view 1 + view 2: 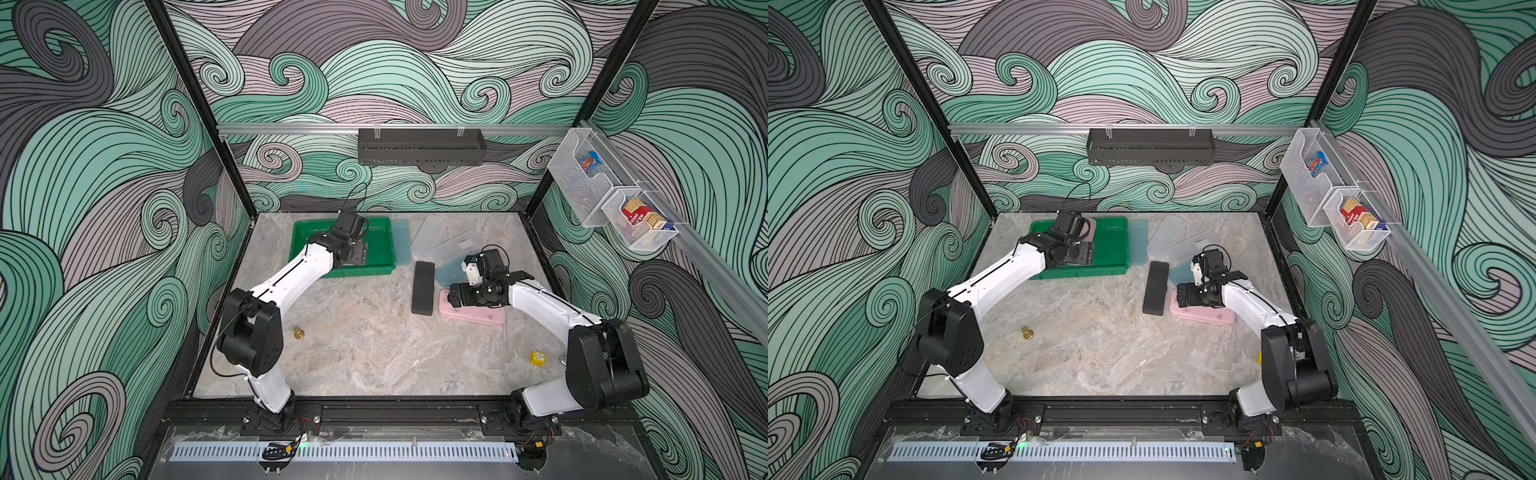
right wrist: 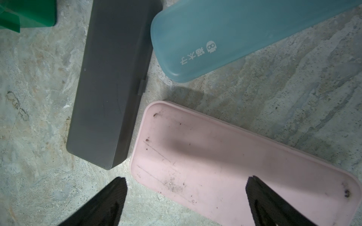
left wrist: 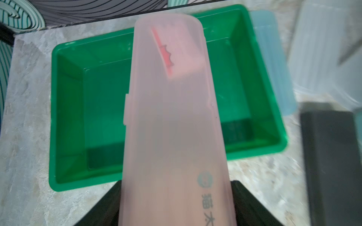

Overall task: Put the pencil case into the storage box
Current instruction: Place the pencil case at the storage box, then pick up the pencil case from the center of the board.

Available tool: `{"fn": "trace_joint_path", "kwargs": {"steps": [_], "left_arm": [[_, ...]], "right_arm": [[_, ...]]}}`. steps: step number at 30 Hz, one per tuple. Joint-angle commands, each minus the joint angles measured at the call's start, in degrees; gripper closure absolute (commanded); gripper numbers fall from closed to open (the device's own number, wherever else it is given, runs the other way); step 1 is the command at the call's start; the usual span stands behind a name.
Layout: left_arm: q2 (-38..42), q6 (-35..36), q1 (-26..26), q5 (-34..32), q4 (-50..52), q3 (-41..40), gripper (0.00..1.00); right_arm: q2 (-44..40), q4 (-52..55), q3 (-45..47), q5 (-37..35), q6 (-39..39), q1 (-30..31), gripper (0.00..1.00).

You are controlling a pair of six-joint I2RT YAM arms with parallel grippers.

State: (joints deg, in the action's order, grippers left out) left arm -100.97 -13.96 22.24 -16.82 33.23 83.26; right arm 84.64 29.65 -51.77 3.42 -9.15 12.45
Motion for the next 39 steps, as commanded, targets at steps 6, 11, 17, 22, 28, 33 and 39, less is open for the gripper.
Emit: {"fn": "trace_joint_path", "kwargs": {"steps": [6,11,17,22,28,33,39], "left_arm": [[-7.9,2.4,-9.7,-1.7,-5.8,1.6,0.22],[-11.8,4.8,-11.8,-0.8,-4.5,3.7,0.22],[-13.8,4.9,-12.7,-0.9,-1.7,4.5,0.2],[-14.0,4.7,-12.7,-3.6,-1.5,4.5,0.01],[-11.1,1.7,-11.8,-7.4,1.1,4.4,0.01],[-2.2,-2.1,-0.7,-8.5,1.9,1.1,0.01],[-1.4,-14.3,13.6,4.4,-0.6,1.6,0.01]], "right_arm": [[0.2,-0.4,-0.6,1.9,1.0,-0.3,0.01],[0.3,-0.3,-0.4,1.8,1.1,-0.3,0.01],[1.0,-0.4,-0.5,1.9,0.6,-0.2,0.01],[1.2,-0.3,-0.4,2.0,0.4,-0.2,0.01],[0.8,-0.4,-0.4,2.0,0.0,0.0,0.01],[0.8,-0.3,-0.6,0.4,0.1,-0.2,0.01],[0.3,-0.4,0.3,0.2,-0.4,-1.2,0.01]]}}
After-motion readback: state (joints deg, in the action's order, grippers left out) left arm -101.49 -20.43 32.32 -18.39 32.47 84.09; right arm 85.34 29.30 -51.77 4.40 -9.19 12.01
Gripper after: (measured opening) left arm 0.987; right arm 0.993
